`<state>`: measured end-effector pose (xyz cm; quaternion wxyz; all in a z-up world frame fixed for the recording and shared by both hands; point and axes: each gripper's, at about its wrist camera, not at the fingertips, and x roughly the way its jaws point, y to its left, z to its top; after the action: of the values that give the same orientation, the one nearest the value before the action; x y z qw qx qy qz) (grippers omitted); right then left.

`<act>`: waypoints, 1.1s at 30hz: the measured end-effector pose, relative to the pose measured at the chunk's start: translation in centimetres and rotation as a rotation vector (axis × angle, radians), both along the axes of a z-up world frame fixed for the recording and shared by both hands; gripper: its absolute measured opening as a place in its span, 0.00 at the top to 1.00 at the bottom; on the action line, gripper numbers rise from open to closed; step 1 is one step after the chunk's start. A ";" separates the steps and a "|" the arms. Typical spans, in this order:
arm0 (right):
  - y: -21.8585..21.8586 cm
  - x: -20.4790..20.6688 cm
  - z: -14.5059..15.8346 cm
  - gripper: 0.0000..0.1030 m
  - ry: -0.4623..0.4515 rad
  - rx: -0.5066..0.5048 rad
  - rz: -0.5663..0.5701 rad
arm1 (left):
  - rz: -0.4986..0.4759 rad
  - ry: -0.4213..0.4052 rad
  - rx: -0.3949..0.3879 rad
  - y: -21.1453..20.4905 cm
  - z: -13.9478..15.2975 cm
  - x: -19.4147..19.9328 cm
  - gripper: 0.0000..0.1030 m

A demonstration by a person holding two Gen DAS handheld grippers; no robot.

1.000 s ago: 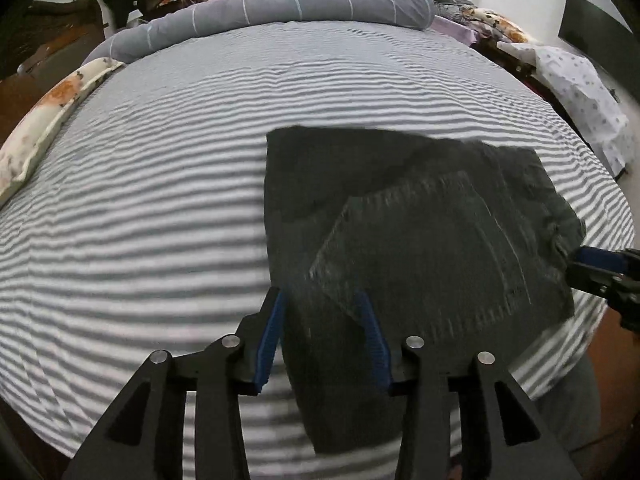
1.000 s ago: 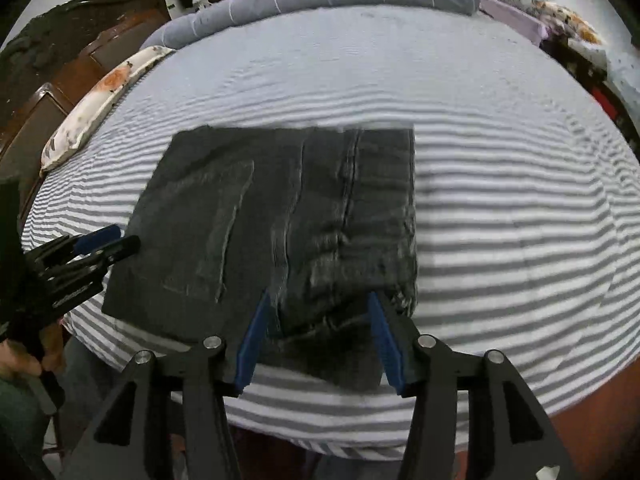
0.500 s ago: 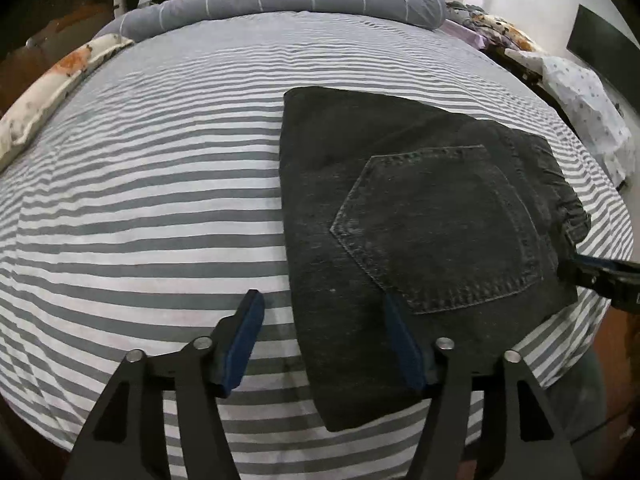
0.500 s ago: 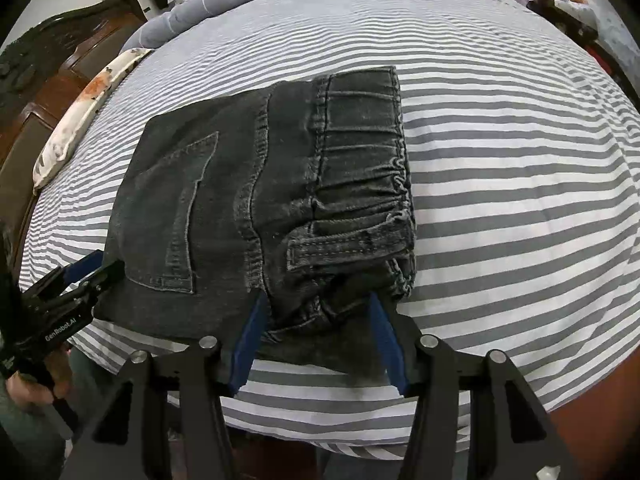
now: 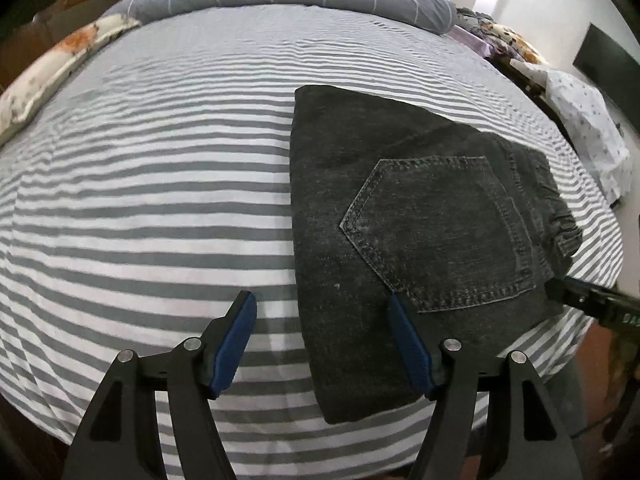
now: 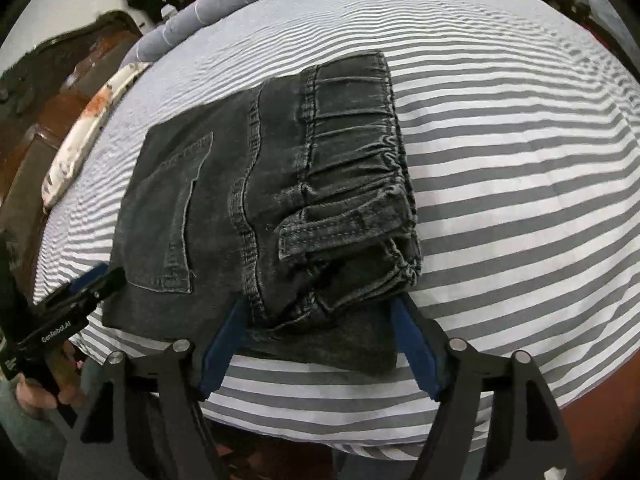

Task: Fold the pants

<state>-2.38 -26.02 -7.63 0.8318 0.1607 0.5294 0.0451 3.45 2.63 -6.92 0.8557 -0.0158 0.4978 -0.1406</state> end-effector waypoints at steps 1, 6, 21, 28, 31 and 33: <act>-0.4 -0.1 0.1 0.31 -0.005 0.027 -0.007 | 0.002 0.006 -0.023 0.4 0.2 0.0 0.33; -3.0 -0.6 0.1 0.30 -0.027 0.223 -0.043 | 0.018 0.038 -0.188 2.9 0.8 -0.2 0.33; -8.7 -1.5 -4.0 0.22 -0.055 0.589 -0.090 | 0.060 0.180 -0.482 5.2 -1.1 1.4 0.33; -8.3 -0.3 -4.2 0.21 -0.118 0.658 -0.021 | 0.053 0.194 -0.536 4.8 -1.5 2.0 0.33; -7.5 0.5 -4.1 0.21 -0.121 0.659 0.014 | 0.063 0.208 -0.564 4.8 -1.9 2.3 0.33; -7.6 0.7 -4.2 0.21 -0.123 0.683 0.009 | 0.074 0.219 -0.595 4.9 -2.0 2.7 0.33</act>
<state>-1.67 -33.59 -11.87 0.7601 0.4244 0.4333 0.2332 6.11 7.49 -8.95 0.7594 -0.2986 0.5229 -0.2463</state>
